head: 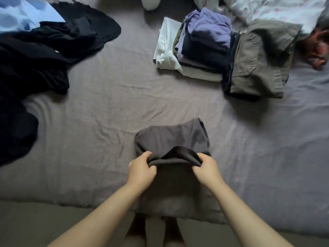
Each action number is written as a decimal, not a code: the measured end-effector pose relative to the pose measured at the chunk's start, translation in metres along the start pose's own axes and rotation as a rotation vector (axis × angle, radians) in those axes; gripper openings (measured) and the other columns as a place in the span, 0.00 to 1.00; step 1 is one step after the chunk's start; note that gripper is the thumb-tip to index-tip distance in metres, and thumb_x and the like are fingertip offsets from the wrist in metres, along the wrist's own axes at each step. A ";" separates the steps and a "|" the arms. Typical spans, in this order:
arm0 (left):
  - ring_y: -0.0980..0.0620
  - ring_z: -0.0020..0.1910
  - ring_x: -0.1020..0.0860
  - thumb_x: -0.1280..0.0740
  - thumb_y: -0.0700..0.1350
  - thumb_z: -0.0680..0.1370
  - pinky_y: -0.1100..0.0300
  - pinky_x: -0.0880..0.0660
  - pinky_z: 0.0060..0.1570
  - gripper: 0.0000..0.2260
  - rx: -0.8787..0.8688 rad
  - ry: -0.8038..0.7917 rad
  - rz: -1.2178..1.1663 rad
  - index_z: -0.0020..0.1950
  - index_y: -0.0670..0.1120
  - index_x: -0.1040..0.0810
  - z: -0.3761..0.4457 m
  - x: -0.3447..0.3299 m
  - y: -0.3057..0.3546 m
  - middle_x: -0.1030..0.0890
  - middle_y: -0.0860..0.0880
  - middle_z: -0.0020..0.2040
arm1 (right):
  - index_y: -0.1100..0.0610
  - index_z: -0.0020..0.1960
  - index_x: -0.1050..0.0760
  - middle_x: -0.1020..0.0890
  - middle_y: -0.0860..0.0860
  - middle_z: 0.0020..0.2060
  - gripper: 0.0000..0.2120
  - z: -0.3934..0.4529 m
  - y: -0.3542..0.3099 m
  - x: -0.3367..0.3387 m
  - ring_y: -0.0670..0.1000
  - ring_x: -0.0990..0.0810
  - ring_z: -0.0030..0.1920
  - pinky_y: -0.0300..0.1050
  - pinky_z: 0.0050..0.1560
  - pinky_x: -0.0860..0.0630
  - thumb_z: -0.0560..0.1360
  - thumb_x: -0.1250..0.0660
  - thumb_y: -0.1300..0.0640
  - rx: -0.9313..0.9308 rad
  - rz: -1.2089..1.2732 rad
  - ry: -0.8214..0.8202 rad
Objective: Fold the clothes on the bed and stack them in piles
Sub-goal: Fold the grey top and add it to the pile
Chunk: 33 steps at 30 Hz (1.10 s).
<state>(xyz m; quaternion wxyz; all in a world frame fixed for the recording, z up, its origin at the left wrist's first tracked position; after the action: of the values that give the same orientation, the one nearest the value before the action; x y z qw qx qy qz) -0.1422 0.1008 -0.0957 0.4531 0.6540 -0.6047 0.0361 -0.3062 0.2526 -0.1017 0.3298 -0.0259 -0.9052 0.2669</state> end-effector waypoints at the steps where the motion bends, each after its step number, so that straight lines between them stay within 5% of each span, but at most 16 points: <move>1: 0.47 0.42 0.25 0.37 0.32 0.71 0.68 0.32 0.38 0.09 0.067 -0.053 -0.146 0.41 0.47 0.25 0.001 -0.005 -0.001 0.22 0.49 0.38 | 0.59 0.48 0.22 0.20 0.54 0.41 0.15 0.002 0.000 0.001 0.56 0.22 0.48 0.38 0.39 0.31 0.69 0.40 0.73 -0.006 0.115 0.035; 3: 0.47 0.38 0.27 0.41 0.31 0.74 0.68 0.33 0.30 0.11 0.226 -0.085 -0.441 0.40 0.46 0.28 0.008 -0.011 -0.004 0.25 0.46 0.35 | 0.58 0.50 0.26 0.22 0.52 0.41 0.18 0.009 -0.003 0.000 0.52 0.24 0.46 0.32 0.39 0.31 0.70 0.44 0.75 -0.037 0.292 0.007; 6: 0.48 0.32 0.24 0.38 0.35 0.77 0.61 0.29 0.28 0.03 0.329 -0.160 -0.739 0.47 0.42 0.27 0.013 -0.015 0.006 0.22 0.43 0.36 | 0.54 0.54 0.29 0.22 0.53 0.46 0.12 0.015 -0.018 -0.002 0.50 0.24 0.46 0.39 0.40 0.29 0.75 0.39 0.68 -0.063 0.405 -0.138; 8: 0.51 0.43 0.22 0.29 0.40 0.74 0.58 0.25 0.41 0.13 0.187 -0.197 -0.556 0.55 0.43 0.29 0.022 -0.008 0.014 0.22 0.46 0.46 | 0.52 0.57 0.30 0.21 0.50 0.48 0.16 0.018 -0.025 0.004 0.48 0.22 0.46 0.40 0.39 0.28 0.73 0.29 0.57 -0.048 0.281 -0.232; 10: 0.50 0.52 0.23 0.27 0.41 0.72 0.59 0.27 0.50 0.20 0.077 -0.177 -0.115 0.61 0.43 0.29 0.031 0.001 0.014 0.22 0.48 0.53 | 0.51 0.60 0.29 0.21 0.48 0.50 0.22 0.023 -0.026 0.015 0.51 0.21 0.51 0.42 0.44 0.27 0.69 0.26 0.53 -0.005 -0.116 -0.255; 13: 0.44 0.52 0.21 0.35 0.38 0.74 0.59 0.27 0.46 0.11 0.136 -0.149 0.101 0.55 0.44 0.21 0.037 0.014 0.010 0.18 0.44 0.50 | 0.48 0.45 0.25 0.20 0.53 0.45 0.04 0.025 -0.029 0.037 0.56 0.21 0.51 0.44 0.43 0.28 0.72 0.34 0.57 -0.001 -0.473 -0.161; 15: 0.44 0.48 0.21 0.37 0.39 0.76 0.58 0.28 0.42 0.07 0.126 -0.184 0.029 0.49 0.45 0.19 0.038 0.015 0.015 0.18 0.44 0.45 | 0.52 0.43 0.24 0.20 0.54 0.42 0.05 0.026 -0.034 0.041 0.54 0.21 0.46 0.42 0.42 0.31 0.75 0.35 0.60 0.055 -0.230 -0.185; 18: 0.48 0.46 0.21 0.35 0.42 0.78 0.60 0.26 0.41 0.05 0.131 -0.286 -0.323 0.51 0.46 0.19 0.038 0.010 0.027 0.18 0.45 0.45 | 0.53 0.50 0.21 0.18 0.50 0.49 0.07 0.018 -0.044 0.044 0.47 0.21 0.50 0.42 0.54 0.27 0.76 0.33 0.63 0.056 0.361 -0.304; 21: 0.49 0.45 0.19 0.33 0.40 0.75 0.62 0.25 0.41 0.09 0.198 -0.413 -0.816 0.55 0.43 0.21 0.033 0.009 0.042 0.17 0.43 0.47 | 0.57 0.51 0.20 0.15 0.51 0.44 0.15 0.015 -0.041 0.044 0.50 0.19 0.47 0.42 0.48 0.24 0.64 0.32 0.62 -0.042 0.707 -0.362; 24: 0.53 0.40 0.18 0.36 0.40 0.76 0.61 0.21 0.39 0.08 0.219 -0.499 -1.104 0.53 0.42 0.21 0.027 0.011 0.061 0.17 0.46 0.43 | 0.59 0.52 0.21 0.15 0.53 0.43 0.19 0.014 -0.044 0.050 0.52 0.18 0.46 0.39 0.39 0.21 0.61 0.30 0.60 -0.044 0.782 -0.346; 28: 0.50 0.40 0.17 0.37 0.46 0.75 0.59 0.20 0.44 0.13 0.369 -0.617 -1.289 0.45 0.39 0.17 0.017 0.005 0.072 0.16 0.43 0.43 | 0.59 0.59 0.22 0.16 0.55 0.53 0.32 0.010 -0.057 0.051 0.51 0.17 0.53 0.40 0.47 0.21 0.58 0.20 0.52 -0.006 0.818 -0.413; 33: 0.49 0.45 0.17 0.41 0.52 0.79 0.58 0.22 0.50 0.20 0.440 -0.657 -1.339 0.47 0.39 0.16 0.018 -0.002 0.061 0.17 0.43 0.44 | 0.61 0.51 0.19 0.15 0.57 0.45 0.16 0.001 -0.052 0.041 0.52 0.15 0.43 0.41 0.42 0.19 0.70 0.33 0.53 -0.265 0.815 -0.606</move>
<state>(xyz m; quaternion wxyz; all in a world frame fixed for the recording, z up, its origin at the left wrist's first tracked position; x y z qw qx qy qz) -0.2023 0.0997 -0.0741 0.0358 0.9320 -0.1631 -0.3218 -0.3322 0.2171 -0.0527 -0.0835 -0.3390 -0.9025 0.2522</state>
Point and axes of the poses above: each hand's wrist, its own z-axis towards the middle knuckle, its own x-axis out of the back of the hand, y = z × x, the point moved 9 cm from there along z, towards the middle knuckle
